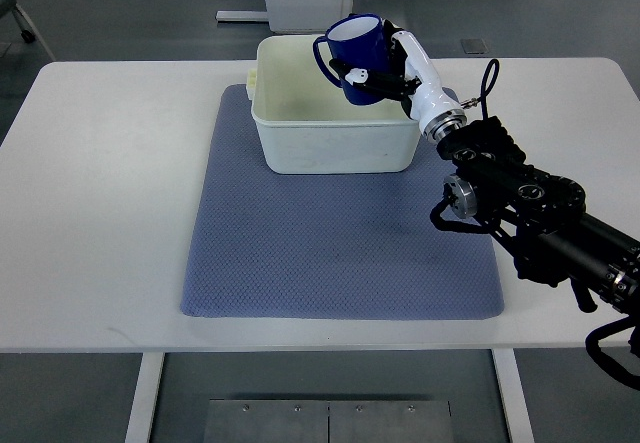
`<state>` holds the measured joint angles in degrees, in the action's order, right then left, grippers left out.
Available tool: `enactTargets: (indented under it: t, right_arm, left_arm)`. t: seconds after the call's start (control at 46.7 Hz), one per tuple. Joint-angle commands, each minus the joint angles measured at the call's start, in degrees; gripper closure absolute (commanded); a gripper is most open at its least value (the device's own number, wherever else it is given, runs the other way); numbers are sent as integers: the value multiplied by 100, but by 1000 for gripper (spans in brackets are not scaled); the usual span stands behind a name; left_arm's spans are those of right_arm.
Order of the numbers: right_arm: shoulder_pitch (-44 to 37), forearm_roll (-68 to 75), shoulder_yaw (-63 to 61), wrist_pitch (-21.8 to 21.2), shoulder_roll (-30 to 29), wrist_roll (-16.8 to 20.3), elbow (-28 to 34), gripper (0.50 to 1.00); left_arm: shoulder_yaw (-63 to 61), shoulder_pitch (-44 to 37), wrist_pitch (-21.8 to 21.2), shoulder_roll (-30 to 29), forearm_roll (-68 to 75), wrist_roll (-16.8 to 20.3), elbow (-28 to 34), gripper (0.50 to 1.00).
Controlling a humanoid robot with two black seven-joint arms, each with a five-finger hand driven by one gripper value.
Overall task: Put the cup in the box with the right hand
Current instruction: 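Open the right hand to drop the mug into the tub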
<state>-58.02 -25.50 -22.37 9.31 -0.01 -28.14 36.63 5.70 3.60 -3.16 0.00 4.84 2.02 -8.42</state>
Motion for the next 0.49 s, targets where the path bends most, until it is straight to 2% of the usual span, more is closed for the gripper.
enactTargets:
  t: [0.0,0.15,0.471]
  right_arm:
    - [-25,10,-5,0,1,-7,19,523]
    - [-34,10,-5,0,1,-16,46,507]
    - [-60,10,-5,0,1,-25,72,507]
  left_arm:
    - [2,0,0,0,-1,0,-2,500]
    - [-16,0,0,0,-1,0,-2,500]
    - [2,0,0,0,-1,0,-2,500]
